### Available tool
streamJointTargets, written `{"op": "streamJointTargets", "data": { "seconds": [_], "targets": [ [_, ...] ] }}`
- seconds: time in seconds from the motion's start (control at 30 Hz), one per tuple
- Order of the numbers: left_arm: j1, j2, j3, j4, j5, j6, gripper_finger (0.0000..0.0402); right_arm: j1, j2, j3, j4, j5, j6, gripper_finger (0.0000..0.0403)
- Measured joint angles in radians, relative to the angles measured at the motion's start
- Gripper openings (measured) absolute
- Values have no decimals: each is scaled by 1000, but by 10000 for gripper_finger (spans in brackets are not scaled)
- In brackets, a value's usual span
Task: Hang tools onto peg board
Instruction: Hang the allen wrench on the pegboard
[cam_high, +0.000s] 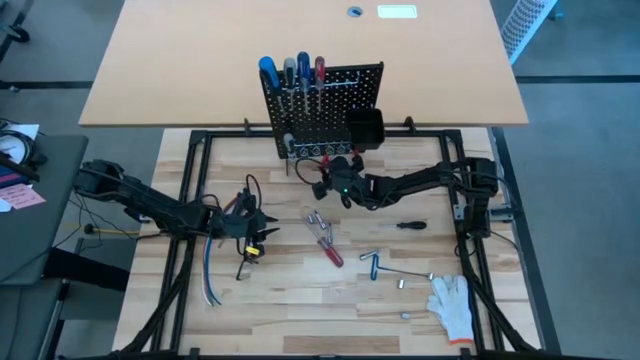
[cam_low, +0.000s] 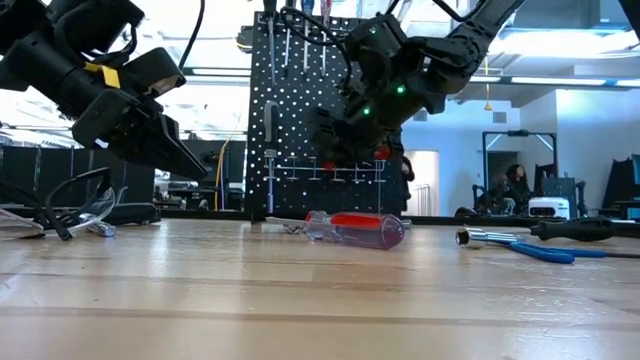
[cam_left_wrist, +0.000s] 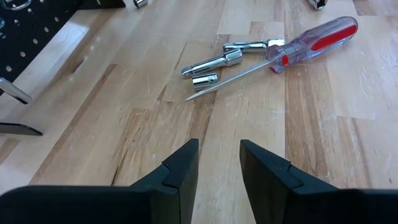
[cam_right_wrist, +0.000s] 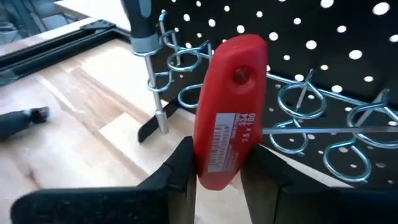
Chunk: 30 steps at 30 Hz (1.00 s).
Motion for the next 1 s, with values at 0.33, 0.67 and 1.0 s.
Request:
{"op": "streamJointTargets", "data": {
  "seconds": [0.33, 0.67, 1.0],
  "targets": [
    [0, 0, 0, 0, 0, 0, 111, 13, -44, 1, 8, -150, -16, 96],
    [0, 0, 0, 0, 0, 0, 111, 45, -117, 1, 10, -239, -84, 100],
    [0, 0, 0, -1, 0, 0, 111, 91, -132, 0, 12, -581, -143, 101]
  ]
}}
